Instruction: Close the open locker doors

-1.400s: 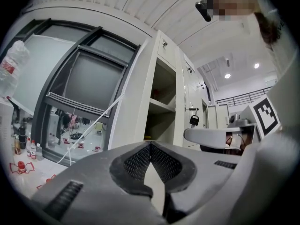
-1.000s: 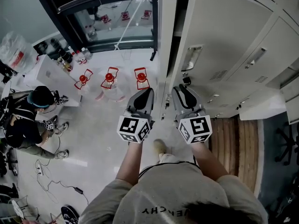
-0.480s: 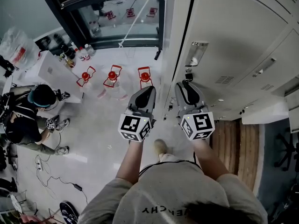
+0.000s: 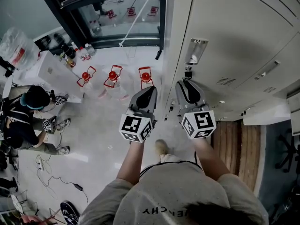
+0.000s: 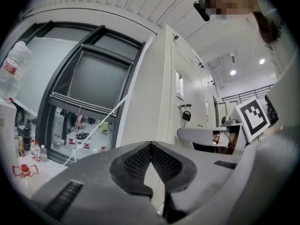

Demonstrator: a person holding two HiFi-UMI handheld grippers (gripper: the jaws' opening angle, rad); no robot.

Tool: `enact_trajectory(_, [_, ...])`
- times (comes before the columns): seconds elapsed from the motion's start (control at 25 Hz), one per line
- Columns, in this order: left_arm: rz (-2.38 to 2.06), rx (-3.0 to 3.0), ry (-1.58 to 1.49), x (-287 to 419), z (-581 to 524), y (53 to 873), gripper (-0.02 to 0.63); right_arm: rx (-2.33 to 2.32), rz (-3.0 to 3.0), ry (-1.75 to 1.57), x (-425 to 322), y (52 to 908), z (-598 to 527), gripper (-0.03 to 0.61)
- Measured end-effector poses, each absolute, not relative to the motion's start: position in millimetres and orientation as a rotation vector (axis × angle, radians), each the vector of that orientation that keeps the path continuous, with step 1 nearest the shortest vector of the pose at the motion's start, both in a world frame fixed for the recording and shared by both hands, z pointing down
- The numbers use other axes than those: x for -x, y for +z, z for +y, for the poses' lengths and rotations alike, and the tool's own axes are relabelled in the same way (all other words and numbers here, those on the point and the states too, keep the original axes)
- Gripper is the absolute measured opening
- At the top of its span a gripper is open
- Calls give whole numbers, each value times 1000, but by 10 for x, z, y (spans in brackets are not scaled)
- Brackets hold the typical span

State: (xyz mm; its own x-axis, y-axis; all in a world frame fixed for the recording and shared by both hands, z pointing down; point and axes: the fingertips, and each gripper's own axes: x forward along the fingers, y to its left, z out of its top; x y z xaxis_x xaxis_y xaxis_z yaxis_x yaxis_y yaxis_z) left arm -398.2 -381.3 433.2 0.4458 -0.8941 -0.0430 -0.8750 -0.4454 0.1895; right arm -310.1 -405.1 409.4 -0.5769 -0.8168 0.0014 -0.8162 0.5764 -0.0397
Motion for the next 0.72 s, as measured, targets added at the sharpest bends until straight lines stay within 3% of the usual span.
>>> enact_trajectory(0.72, [-1609, -2525, -189, 4116, -3779, 4363, -2, 1429, 2760, -97, 3088, 4137, -4150, 92])
